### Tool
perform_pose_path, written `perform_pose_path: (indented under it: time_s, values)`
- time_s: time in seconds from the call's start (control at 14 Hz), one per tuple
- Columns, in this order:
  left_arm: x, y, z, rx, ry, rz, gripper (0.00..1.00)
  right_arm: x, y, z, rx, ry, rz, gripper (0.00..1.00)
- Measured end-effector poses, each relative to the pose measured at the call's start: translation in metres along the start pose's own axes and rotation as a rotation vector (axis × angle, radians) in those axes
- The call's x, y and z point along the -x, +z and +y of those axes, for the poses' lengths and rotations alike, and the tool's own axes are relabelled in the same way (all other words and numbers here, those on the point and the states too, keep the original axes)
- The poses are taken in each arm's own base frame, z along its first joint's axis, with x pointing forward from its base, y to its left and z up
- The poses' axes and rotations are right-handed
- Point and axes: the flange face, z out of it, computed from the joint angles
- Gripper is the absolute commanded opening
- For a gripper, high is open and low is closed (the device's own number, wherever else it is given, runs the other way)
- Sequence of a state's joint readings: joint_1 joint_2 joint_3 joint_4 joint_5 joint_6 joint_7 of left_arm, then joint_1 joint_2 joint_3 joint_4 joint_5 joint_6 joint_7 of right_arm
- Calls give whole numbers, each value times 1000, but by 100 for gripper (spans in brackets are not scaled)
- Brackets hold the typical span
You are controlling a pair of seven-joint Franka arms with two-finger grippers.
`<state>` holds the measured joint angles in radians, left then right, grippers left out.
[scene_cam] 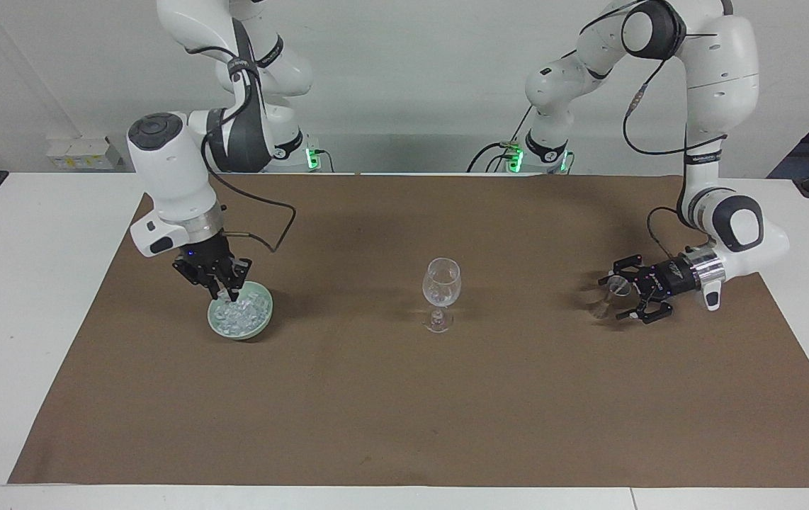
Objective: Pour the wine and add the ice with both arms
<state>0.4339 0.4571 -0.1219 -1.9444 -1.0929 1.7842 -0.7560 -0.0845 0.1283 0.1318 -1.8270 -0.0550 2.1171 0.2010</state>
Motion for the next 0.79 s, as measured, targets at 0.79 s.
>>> perform_pose_path:
  time_s: [0.79]
  values:
    - [66,-51,37,-174,325,297,100,-2,-119,-1,18,4,-49,0]
